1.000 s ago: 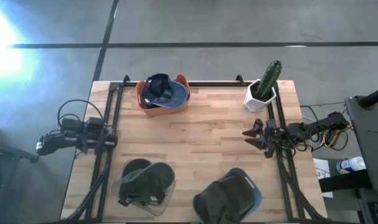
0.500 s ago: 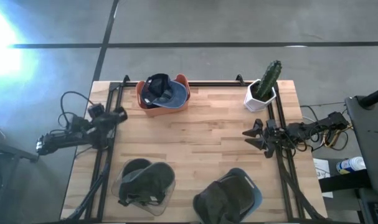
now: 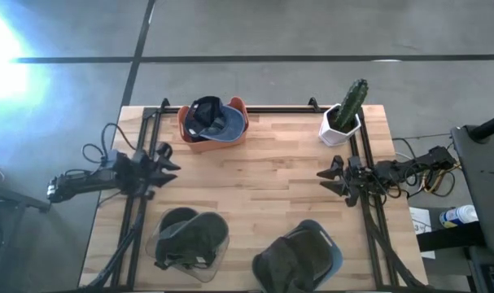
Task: Pick & Place hat
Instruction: Return to Home Position
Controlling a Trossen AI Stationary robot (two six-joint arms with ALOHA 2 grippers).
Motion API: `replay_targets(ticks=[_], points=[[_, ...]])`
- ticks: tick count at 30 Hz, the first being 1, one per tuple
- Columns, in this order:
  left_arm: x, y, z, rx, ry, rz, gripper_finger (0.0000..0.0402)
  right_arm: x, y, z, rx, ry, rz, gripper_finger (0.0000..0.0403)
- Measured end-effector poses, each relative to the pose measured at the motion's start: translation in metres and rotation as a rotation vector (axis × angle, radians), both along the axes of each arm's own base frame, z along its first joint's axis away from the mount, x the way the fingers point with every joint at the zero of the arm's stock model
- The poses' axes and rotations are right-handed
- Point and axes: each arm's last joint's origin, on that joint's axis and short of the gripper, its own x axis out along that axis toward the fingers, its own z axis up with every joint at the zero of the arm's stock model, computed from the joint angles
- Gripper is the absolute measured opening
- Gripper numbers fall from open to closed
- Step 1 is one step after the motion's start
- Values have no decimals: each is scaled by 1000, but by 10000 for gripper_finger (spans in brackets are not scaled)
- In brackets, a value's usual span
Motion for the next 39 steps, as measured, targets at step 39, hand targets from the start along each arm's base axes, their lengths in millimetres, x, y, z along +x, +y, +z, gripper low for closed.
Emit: replay_targets(ticks=[39], points=[[9, 6, -36, 264, 352, 339, 119, 0, 0, 0, 0, 0, 0, 192]])
